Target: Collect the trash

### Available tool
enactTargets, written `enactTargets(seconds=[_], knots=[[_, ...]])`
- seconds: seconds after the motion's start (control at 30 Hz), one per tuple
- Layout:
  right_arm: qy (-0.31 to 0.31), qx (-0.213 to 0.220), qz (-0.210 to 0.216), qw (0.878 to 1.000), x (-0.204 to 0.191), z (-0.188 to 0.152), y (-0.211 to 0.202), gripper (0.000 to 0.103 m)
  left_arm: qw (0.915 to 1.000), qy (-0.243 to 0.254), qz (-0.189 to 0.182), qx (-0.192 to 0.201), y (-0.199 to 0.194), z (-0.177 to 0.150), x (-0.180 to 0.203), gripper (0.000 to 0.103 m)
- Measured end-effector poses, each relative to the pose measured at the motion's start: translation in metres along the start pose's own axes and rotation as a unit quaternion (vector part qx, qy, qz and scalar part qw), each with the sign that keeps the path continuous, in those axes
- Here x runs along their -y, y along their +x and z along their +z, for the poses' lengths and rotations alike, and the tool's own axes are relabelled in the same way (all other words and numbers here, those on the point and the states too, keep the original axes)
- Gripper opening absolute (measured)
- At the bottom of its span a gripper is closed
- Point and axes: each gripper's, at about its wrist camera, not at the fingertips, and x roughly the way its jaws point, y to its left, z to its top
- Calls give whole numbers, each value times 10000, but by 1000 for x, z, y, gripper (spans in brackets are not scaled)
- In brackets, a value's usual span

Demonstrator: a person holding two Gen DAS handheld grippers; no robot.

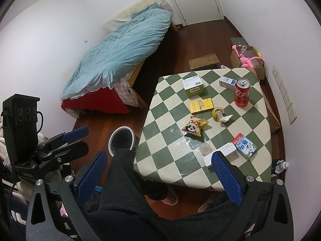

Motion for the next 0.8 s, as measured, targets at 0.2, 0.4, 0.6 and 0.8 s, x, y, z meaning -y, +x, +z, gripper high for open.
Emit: enactTargets(seconds=[0.2,0.4,0.6,0.8], knots=[[3,10,-8,10000,0,0,0,103,10000,5,4,-6,0,1,-1,103],[9,10,-2,10000,0,2,0,103,10000,7,13,0,0,3,-1,103],[17,14,2,10000,0,1,-1,103,10000,2,15,0,0,4,-3,103],[0,26,26,10000,-4,10,-2,103,10000,0,17,25,-1,4,-5,103]])
